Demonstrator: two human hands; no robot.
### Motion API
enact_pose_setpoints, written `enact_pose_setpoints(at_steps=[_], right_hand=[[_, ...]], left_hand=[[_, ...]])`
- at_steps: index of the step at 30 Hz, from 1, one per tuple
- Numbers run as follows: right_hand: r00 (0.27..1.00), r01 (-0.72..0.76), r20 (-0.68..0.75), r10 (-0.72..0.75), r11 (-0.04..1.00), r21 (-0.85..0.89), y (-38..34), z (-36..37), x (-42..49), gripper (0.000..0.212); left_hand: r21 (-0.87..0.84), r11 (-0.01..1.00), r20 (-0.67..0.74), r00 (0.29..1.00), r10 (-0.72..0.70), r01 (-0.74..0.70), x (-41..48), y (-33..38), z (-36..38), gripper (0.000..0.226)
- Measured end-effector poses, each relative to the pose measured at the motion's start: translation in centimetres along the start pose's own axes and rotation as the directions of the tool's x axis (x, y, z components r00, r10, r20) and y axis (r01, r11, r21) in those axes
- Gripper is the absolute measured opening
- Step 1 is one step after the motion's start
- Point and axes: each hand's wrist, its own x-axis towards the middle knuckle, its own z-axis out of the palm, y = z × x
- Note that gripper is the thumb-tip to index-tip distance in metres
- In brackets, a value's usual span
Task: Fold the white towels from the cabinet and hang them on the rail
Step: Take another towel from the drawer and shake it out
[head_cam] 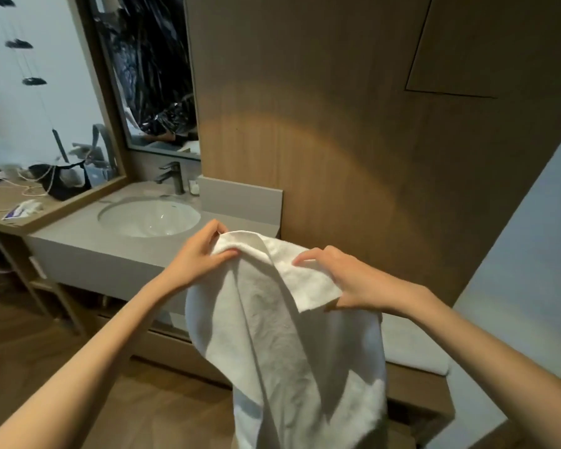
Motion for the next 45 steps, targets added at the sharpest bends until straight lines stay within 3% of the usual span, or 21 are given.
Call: enact_pose_setpoints(at_steps=[2, 8, 11, 13, 14, 17, 23, 26, 28, 30, 33, 35, 39, 42, 45], right_hand=[[0.998, 0.009, -0.067, -0.003, 0.995, 0.099, -1.3, 0.4, 2.9, 0.066], [0.948, 0.071, -0.317, 0.032, 0.949, 0.306, -4.2, 0.4, 11.4, 0.068], [0.857, 0.053, -0.479, 0.188, 0.894, 0.446, -4.9, -0.5, 14.6, 0.052], [0.760, 0.067, -0.571, 0.310, 0.836, 0.544, -5.0, -1.5, 15.9, 0.028], [0.721, 0.043, -0.598, 0.351, 0.838, 0.545, -4.9, -1.8, 16.6, 0.027], [0.686, -0.025, -0.605, 0.404, 0.844, 0.536, -4.6, -2.0, 18.8, 0.036], [0.568, -0.014, -0.606, 0.556, 0.743, 0.669, -3.2, -2.9, 23.4, 0.026], [0.568, -0.107, -0.607, 0.556, 0.781, 0.615, -1.9, -3.0, 26.0, 0.032], [0.554, -0.175, -0.641, 0.532, 0.827, 0.535, -0.8, -3.4, 27.9, 0.030], [0.523, -0.226, -0.692, 0.498, 0.864, 0.451, 1.0, -3.9, 30.2, 0.028], [0.434, -0.392, -0.767, 0.473, 0.865, 0.312, 4.0, -5.5, 33.6, 0.029], [0.406, -0.426, -0.783, 0.472, 0.855, 0.294, 5.6, -7.0, 35.5, 0.026], [0.403, -0.360, -0.724, 0.560, 0.824, 0.438, 7.9, -11.0, 39.2, 0.028], [0.422, -0.191, -0.652, 0.630, 0.765, 0.615, 9.1, -14.5, 41.9, 0.021], [0.413, -0.094, -0.650, 0.639, 0.739, 0.667, 10.8, -17.5, 44.6, 0.017]], left_hand=[[0.051, 0.998, 0.016, 1.000, 0.025, -0.026, 0.3, -1.6, -2.6, 0.046], [0.244, 0.960, 0.149, 0.984, 0.101, -0.135, 2.6, -6.7, -11.3, 0.023], [0.381, 0.906, 0.119, 0.981, 0.151, -0.185, 4.9, -9.5, -14.4, 0.013], [0.391, 0.915, 0.048, 0.995, 0.091, -0.102, 6.4, -11.2, -16.5, 0.012], [0.393, 0.917, 0.029, 0.998, 0.055, -0.062, 7.1, -11.9, -17.3, 0.014], [0.495, 0.868, 0.005, 0.998, 0.056, -0.051, 9.5, -13.5, -18.7, 0.015], [0.584, 0.810, 0.000, 0.998, -0.055, 0.045, 13.1, -18.4, -20.3, 0.015], [0.582, 0.800, -0.137, 0.987, -0.081, 0.146, 14.6, -20.4, -20.0, 0.022], [0.537, 0.805, -0.268, 0.956, -0.119, 0.251, 16.6, -21.1, -20.1, 0.028], [0.387, 0.860, -0.346, 0.917, -0.199, 0.333, 19.5, -22.1, -20.6, 0.031], [-0.003, 0.939, -0.378, 0.869, -0.321, 0.345, 25.1, -23.2, -21.4, 0.027], [-0.086, 0.950, -0.408, 0.859, -0.309, 0.300, 28.6, -22.7, -21.8, 0.027], [-0.239, 0.958, -0.406, 0.879, -0.249, 0.161, 35.5, -21.8, -22.1, 0.028], [-0.258, 0.962, -0.416, 0.888, -0.195, 0.090, 40.8, -21.3, -22.8, 0.030], [-0.330, 0.944, -0.440, 0.880, -0.178, 0.026, 45.4, -21.0, -23.1, 0.031]])
